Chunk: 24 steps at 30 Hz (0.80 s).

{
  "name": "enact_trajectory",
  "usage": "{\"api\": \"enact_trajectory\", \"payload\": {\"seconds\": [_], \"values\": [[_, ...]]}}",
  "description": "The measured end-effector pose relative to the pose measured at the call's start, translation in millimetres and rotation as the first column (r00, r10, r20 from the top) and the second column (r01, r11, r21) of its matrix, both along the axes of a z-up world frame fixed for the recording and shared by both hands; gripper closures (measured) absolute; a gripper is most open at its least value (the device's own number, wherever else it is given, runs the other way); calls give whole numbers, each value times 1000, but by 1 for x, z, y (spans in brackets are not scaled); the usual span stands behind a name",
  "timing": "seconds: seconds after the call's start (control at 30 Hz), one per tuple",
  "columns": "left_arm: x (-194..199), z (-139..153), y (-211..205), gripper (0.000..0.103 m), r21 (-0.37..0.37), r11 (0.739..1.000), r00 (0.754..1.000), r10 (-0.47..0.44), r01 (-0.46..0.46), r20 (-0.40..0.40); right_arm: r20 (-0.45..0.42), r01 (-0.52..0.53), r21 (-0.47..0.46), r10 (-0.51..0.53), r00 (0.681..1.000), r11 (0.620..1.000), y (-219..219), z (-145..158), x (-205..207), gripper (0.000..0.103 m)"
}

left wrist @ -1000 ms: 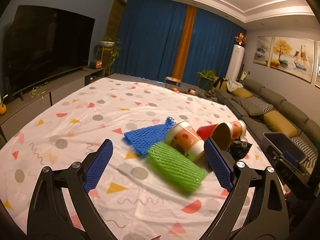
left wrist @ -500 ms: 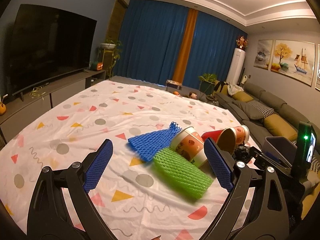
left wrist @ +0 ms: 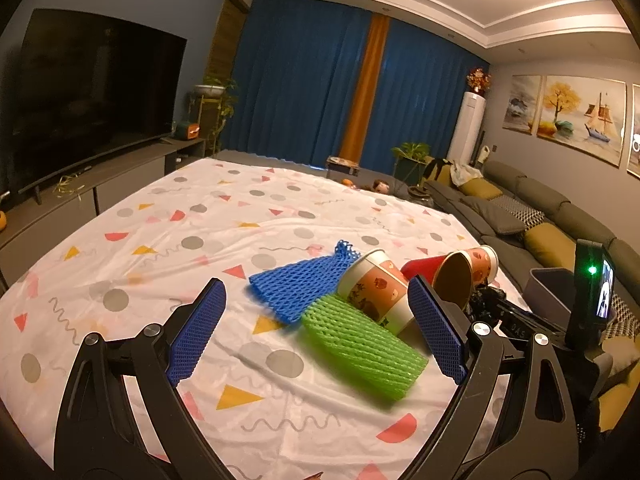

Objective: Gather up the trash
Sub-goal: 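Grasp the black plastic bag with the right tool, then grasp the red gold-rimmed paper cup with the left tool while the right tool holds the black bag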

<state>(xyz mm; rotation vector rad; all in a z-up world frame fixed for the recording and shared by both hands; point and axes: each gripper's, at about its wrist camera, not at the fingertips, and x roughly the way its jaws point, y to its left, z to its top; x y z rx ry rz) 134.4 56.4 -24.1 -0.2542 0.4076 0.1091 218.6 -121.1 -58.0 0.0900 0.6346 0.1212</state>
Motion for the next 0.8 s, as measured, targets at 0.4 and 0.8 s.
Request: {"api": "enact_trajectory", "payload": {"seconds": [0.4,0.8], "values": [[6,-3,-22,12,15,997,997,-79,79,6,123,81,15,-82,989,997,-33,24,-44,99],[27,-9,-86,13,57,969,971,-239,240,-24,145,142,37,-146,979,989,-67,21,-70,99]]}}
